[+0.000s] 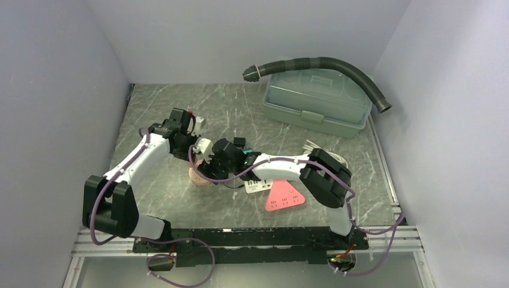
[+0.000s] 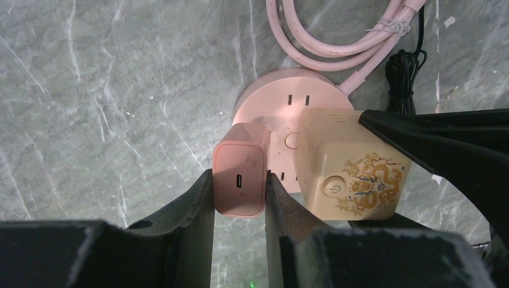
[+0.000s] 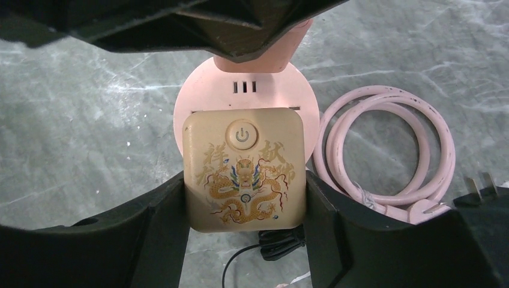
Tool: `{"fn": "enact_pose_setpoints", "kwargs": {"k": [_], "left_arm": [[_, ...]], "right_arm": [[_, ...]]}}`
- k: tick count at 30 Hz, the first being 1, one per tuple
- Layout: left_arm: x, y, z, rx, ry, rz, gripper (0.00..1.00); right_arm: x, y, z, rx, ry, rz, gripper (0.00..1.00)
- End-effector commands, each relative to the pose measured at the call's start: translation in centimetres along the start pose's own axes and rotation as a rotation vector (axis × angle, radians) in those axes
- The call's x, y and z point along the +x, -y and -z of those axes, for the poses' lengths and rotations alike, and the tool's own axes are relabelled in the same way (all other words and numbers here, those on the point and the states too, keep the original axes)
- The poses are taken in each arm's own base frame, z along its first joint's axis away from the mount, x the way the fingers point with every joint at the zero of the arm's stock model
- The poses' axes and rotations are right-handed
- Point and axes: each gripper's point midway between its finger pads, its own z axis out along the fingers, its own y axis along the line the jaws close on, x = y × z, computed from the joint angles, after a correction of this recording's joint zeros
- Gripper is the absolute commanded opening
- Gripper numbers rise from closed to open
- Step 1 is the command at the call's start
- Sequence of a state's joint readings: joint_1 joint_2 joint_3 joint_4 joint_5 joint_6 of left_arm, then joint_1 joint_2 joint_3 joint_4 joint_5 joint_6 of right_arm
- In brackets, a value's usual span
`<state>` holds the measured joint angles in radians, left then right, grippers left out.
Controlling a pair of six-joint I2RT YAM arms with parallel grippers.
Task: Insert the plug
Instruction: Insert the plug into the socket.
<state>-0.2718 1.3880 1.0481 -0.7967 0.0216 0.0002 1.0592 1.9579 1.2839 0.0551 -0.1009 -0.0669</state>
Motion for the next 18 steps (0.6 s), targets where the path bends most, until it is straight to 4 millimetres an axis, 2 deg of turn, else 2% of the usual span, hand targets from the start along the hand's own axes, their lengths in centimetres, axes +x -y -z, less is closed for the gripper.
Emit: {"fn": "enact_pose_setpoints", "kwargs": {"k": [1,6,9,13,18], "left_arm": [[-3.1,-0.1,0.0,0.004,0.082,-0.048,0.0],[-3.9,-0.2,-0.8,0.01,0.086,-0.053,0.0],[-4.5,0.0,-1.2,0.028,0.1,-0.051,0.0],[-5.1,0.4,-1.6,0.047,0.12,-0.047,0.0],[-4.9,0.6,-2.0,0.062,0.123,-0.054,0.0]], "right_arm": [[-1.9,2.1,0.5,0.106,0.075,-0.016,0.62],[-1.0,3.2,0.5,0.164,0.06,-0.014,0.64],[-0.6,3.2,0.3,0.158,0.054,-0.02,0.66],[-0.5,3.4,0.5,0.16,0.059,-0.035,0.73],[-0.7,3.8,0.6,0.158,0.066,-0.066,0.76]]}}
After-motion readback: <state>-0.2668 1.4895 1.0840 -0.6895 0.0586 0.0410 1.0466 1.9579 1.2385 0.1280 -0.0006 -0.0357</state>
